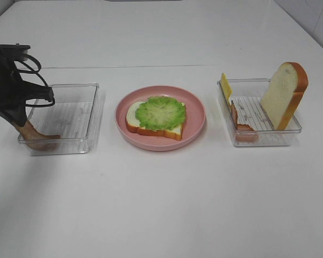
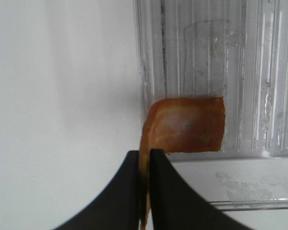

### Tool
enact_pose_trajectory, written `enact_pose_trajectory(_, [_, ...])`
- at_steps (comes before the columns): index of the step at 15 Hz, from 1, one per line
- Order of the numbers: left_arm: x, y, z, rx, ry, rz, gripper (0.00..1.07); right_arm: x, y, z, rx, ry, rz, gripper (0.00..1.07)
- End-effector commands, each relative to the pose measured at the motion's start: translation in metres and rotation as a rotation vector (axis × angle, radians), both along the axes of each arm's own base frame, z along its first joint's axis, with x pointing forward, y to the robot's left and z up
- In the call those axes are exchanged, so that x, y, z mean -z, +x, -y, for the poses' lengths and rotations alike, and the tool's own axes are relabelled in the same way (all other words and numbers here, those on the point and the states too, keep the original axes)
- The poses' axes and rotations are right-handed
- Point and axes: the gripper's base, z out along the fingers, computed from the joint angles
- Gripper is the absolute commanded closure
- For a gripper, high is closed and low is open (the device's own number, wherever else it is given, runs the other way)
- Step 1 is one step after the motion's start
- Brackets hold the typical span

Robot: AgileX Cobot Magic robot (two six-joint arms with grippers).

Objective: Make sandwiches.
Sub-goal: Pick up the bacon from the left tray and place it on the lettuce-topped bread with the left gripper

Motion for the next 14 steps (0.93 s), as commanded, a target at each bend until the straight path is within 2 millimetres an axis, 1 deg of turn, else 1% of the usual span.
enact_pose_trajectory(1, [0.002, 0.0, -0.001, 0.0, 0.002, 0.003, 1.07, 0.0, -0.002, 0.0, 0.004, -0.008, 0.023, 0.31])
enact_pose_trajectory(4, [0.0, 0.0, -0.001, 0.002, 0.001, 0.009, 1.07, 0.0, -0.002, 0.0, 0.004, -0.008, 0.023, 0.31])
enact_pose_trajectory(6, [-0.013, 0.002, 0.0, 0.008, -0.006, 0.049, 1.07, 0.0, -0.002, 0.0, 0.004, -0.008, 0.023, 0.31])
enact_pose_trajectory(7, [-0.035, 0.005, 0.003, 0.013, -0.043, 0.118, 1.07, 0.0, -0.002, 0.0, 0.004, -0.008, 0.023, 0.31])
enact_pose_trajectory(8, [-0.05, 0.008, 0.006, 0.016, -0.081, 0.163, 1.07, 0.0, -0.002, 0.0, 0.004, -0.008, 0.023, 0.31])
enact_pose_trajectory(9, [-0.058, 0.011, 0.011, 0.013, -0.131, 0.192, 1.07, 0.0, -0.002, 0.0, 0.004, -0.008, 0.023, 0.31])
enact_pose_trajectory(11, [-0.067, 0.015, 0.018, 0.014, -0.216, 0.227, 1.07, 0.0, -0.002, 0.0, 0.004, -0.008, 0.023, 0.31])
enact_pose_trajectory(14, [-0.08, 0.023, 0.041, 0.022, -0.473, 0.334, 1.07, 0.0, -0.002, 0.0, 0.004, -0.008, 0.023, 0.31])
